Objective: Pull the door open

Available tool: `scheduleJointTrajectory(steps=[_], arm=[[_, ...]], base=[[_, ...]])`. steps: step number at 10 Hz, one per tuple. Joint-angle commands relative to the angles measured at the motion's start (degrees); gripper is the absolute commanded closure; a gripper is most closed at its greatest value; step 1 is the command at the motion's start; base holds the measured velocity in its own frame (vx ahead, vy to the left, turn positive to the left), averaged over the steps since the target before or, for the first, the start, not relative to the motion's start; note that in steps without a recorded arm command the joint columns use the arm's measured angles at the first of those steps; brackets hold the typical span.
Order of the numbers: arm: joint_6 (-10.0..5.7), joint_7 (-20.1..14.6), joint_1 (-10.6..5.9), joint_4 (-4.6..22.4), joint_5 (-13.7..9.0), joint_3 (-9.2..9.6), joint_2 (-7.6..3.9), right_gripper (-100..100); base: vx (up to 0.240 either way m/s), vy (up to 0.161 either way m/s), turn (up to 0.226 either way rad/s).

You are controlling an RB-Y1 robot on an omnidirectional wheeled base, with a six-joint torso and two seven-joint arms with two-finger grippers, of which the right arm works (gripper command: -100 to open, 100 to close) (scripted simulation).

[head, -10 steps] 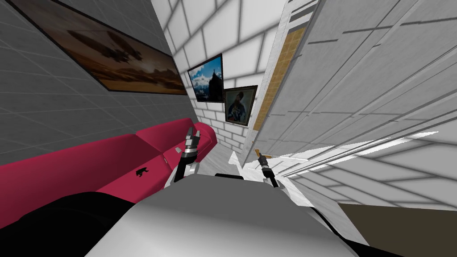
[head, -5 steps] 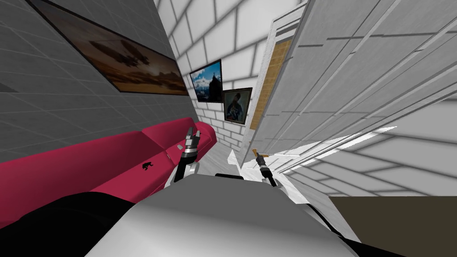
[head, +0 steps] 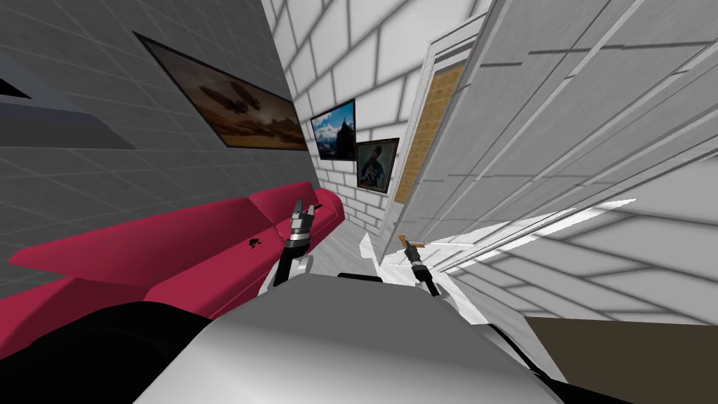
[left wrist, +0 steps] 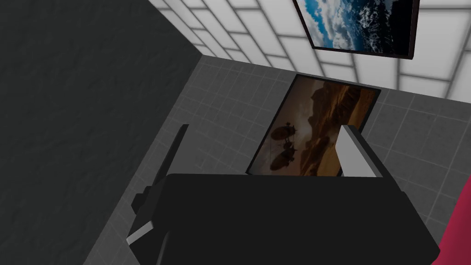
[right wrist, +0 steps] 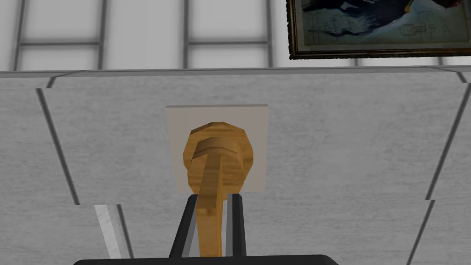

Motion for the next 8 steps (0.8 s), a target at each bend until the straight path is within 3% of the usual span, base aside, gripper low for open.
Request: scheduleJointTrajectory(steps=[1,5,7,8], arm=[[-1.54,-0.5,-0.5,1.7,0.0,1.05,0.17,100],[-3.51,-1.7,-0.05,2.5,-1.0,2.78,-1.49,100],[-3.94,-2.0,0.04,2.7,-1.2,3.15,-1.86,100],[-3.38,-1.8,0.32,1.9,-1.0,3.17,-1.58,100]], base=[[-0.171,-0.071,0.141],[-0.217,-0.131,0.203],[-0.199,-0.089,0.096],[-0.079,-0.034,0.023]])
